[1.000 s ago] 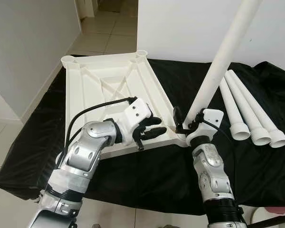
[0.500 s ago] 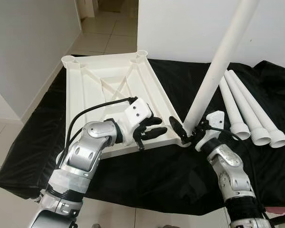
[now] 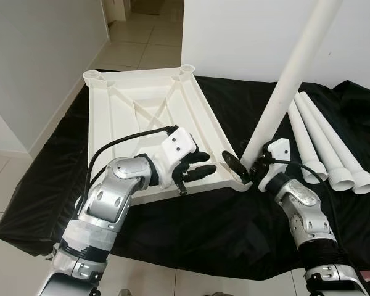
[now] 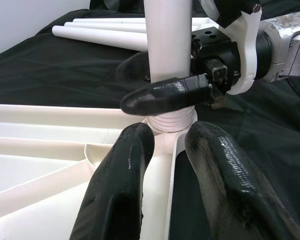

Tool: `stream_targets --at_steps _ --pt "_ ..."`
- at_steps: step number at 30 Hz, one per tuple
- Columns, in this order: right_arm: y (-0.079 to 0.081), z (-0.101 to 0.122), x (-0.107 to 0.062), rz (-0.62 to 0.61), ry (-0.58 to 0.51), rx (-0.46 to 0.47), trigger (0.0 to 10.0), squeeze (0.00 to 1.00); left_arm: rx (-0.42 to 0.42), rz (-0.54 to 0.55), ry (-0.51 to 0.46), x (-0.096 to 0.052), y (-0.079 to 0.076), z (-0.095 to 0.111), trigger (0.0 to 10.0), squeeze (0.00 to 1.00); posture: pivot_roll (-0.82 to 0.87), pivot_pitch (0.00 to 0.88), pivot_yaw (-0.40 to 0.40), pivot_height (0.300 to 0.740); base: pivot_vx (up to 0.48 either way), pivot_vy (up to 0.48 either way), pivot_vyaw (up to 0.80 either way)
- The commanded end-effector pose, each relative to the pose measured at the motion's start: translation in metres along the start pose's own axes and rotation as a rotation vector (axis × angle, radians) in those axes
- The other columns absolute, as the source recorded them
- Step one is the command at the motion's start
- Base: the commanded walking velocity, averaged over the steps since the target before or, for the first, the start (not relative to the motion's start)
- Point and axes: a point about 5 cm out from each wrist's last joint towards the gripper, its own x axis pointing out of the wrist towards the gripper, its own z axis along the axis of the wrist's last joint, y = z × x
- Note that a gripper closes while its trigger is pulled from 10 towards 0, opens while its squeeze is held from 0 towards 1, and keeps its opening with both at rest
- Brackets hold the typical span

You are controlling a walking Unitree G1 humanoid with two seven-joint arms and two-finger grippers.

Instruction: Building children table

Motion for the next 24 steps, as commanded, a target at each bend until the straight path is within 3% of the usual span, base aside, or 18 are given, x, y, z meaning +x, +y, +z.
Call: stream_targets --at_steps 1,10,11,17,18,20,23,24 --pt "-0.001 -0.003 0.0 0.012 0.007 0.006 0.0 0.0 0.0 0.101 0.008 -0.001 0.004 -0.003 10.0 0.0 -0.05 0.0 -0.026 0.74 0.0 0.0 0.0" --pt "0.002 -0.008 -0.006 -0.002 0.008 0.023 0.0 0.0 0.002 0.091 0.007 0.001 0.004 -0.002 10.0 0.0 -0.07 0.0 -0.018 0.74 0.0 0.0 0.0" --pt "0.003 -0.008 -0.007 -0.013 0.003 0.046 10.0 0.0 0.002 0.091 0.007 0.001 0.004 -0.002 10.0 0.0 -0.07 0.0 -0.018 0.74 0.0 0.0 0.0" --pt "0.007 -0.004 -0.007 -0.058 -0.025 0.067 10.0 0.0 0.002 0.088 0.007 0.001 0.004 -0.003 10.0 0.0 -0.07 0.0 -0.018 0.74 0.0 0.0 0.0" --pt "0.007 -0.005 -0.006 -0.154 -0.011 0.047 10.0 0.0 0.001 0.088 0.007 0.001 0.004 -0.003 10.0 0.0 -0.07 0.0 -0.02 0.74 0.0 0.0 0.0" --pt "0.007 -0.005 -0.006 -0.154 -0.011 0.047 10.0 0.0 0.001 0.088 0.007 0.001 0.004 -0.003 10.0 0.0 -0.07 0.0 -0.02 0.74 0.0 0.0 0.0" --pt "0.011 -0.004 -0.005 -0.309 -0.021 0.043 10.0 0.0 -0.003 0.091 0.007 0.0 0.003 -0.003 10.0 0.0 -0.06 0.0 -0.026 0.74 0.0 0.0 0.0" --pt "0.011 -0.004 -0.005 -0.309 -0.021 0.043 10.0 0.0 -0.003 0.091 0.007 0.0 0.003 -0.003 10.0 0.0 -0.06 0.0 -0.026 0.74 0.0 0.0 0.0"
